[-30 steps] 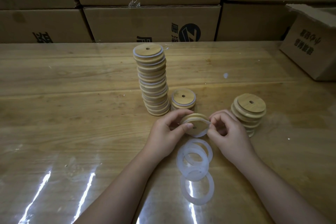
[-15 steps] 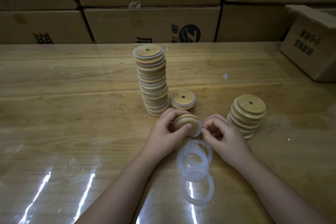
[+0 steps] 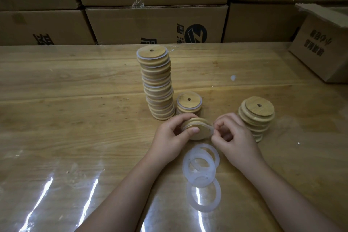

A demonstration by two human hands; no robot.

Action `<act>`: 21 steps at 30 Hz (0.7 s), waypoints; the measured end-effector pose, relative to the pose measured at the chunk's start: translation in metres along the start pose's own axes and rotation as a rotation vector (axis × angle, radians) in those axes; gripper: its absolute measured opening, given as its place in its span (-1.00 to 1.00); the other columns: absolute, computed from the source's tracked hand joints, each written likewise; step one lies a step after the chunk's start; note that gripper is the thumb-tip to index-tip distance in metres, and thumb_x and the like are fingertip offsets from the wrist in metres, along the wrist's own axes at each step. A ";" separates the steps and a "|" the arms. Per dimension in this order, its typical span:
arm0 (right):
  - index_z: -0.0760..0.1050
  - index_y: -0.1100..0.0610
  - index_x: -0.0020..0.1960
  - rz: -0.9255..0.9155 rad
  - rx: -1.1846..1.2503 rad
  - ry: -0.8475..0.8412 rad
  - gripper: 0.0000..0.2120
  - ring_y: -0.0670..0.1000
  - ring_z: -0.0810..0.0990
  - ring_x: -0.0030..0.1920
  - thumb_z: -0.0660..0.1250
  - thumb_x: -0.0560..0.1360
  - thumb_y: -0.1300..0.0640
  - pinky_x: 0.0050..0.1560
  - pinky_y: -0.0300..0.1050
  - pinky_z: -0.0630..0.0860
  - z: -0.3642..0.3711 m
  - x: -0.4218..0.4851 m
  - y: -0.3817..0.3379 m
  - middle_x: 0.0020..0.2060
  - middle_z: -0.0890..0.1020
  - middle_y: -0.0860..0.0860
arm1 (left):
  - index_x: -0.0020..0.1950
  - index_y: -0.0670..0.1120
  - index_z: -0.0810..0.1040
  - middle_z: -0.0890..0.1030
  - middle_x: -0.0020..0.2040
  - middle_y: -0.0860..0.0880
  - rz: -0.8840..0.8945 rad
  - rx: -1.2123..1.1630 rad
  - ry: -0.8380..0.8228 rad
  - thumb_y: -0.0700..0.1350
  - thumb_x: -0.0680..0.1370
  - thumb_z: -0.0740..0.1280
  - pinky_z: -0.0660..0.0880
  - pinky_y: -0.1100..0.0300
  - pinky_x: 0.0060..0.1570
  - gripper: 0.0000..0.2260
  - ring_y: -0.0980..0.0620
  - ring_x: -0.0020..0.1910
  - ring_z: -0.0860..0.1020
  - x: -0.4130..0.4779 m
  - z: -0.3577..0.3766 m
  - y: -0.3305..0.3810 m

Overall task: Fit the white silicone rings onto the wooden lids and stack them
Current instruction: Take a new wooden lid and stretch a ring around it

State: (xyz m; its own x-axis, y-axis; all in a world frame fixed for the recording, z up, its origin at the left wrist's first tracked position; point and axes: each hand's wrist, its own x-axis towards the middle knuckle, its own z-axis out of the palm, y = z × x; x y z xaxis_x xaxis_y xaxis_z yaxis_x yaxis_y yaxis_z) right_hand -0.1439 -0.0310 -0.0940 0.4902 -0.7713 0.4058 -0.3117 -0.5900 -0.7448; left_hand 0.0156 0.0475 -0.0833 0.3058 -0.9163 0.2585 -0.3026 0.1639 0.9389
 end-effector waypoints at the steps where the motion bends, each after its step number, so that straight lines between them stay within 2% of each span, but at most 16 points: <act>1: 0.38 -0.07 -0.32 0.004 0.004 0.000 -0.68 -0.07 0.50 -0.28 0.36 0.32 0.33 -0.34 -0.39 0.38 0.000 0.000 0.000 -0.18 0.49 -0.09 | 0.04 -0.03 0.59 0.65 -0.04 0.02 0.002 0.003 0.001 -0.27 0.46 0.42 0.52 0.06 0.06 -0.78 0.07 -0.01 0.60 0.000 0.000 0.000; 8: 0.47 0.08 -0.27 0.015 0.051 -0.055 -0.82 -0.06 0.51 -0.24 0.37 0.36 0.34 -0.31 -0.39 0.40 -0.001 0.000 0.001 -0.17 0.51 -0.06 | 0.05 -0.03 0.59 0.66 -0.03 0.02 0.002 -0.008 0.008 -0.27 0.47 0.41 0.52 0.07 0.08 -0.78 0.06 0.00 0.61 0.000 -0.001 -0.001; 14: 0.50 0.09 -0.25 -0.011 0.079 -0.024 -0.83 -0.06 0.53 -0.25 0.38 0.39 0.34 -0.31 -0.39 0.41 -0.002 -0.001 -0.001 -0.16 0.52 -0.07 | 0.06 -0.05 0.59 0.66 -0.03 0.00 -0.010 -0.046 -0.003 -0.28 0.46 0.41 0.52 0.16 0.07 -0.78 0.07 0.00 0.61 0.000 -0.002 -0.001; 19: 0.51 0.09 -0.23 -0.025 0.065 -0.006 -0.83 -0.07 0.52 -0.25 0.38 0.40 0.34 -0.32 -0.38 0.41 -0.001 0.000 -0.002 -0.15 0.51 -0.07 | 0.08 -0.12 0.60 0.66 -0.01 -0.05 0.012 0.001 -0.012 -0.28 0.46 0.42 0.51 0.01 0.11 -0.78 0.00 0.03 0.60 0.000 -0.001 -0.001; 21: 0.51 0.09 -0.22 -0.035 0.062 0.000 -0.83 -0.07 0.53 -0.25 0.39 0.40 0.34 -0.32 -0.39 0.41 -0.001 0.000 -0.001 -0.15 0.51 -0.08 | 0.09 -0.13 0.60 0.66 0.00 -0.05 0.017 0.014 -0.009 -0.27 0.46 0.42 0.51 0.01 0.12 -0.78 0.02 0.03 0.60 0.000 -0.001 -0.001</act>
State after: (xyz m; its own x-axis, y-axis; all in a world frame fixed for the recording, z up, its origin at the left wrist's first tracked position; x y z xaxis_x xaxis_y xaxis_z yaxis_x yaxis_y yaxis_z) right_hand -0.1444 -0.0308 -0.0925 0.4999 -0.7506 0.4321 -0.2433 -0.6005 -0.7617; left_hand 0.0168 0.0479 -0.0844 0.2922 -0.9169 0.2719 -0.3200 0.1742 0.9313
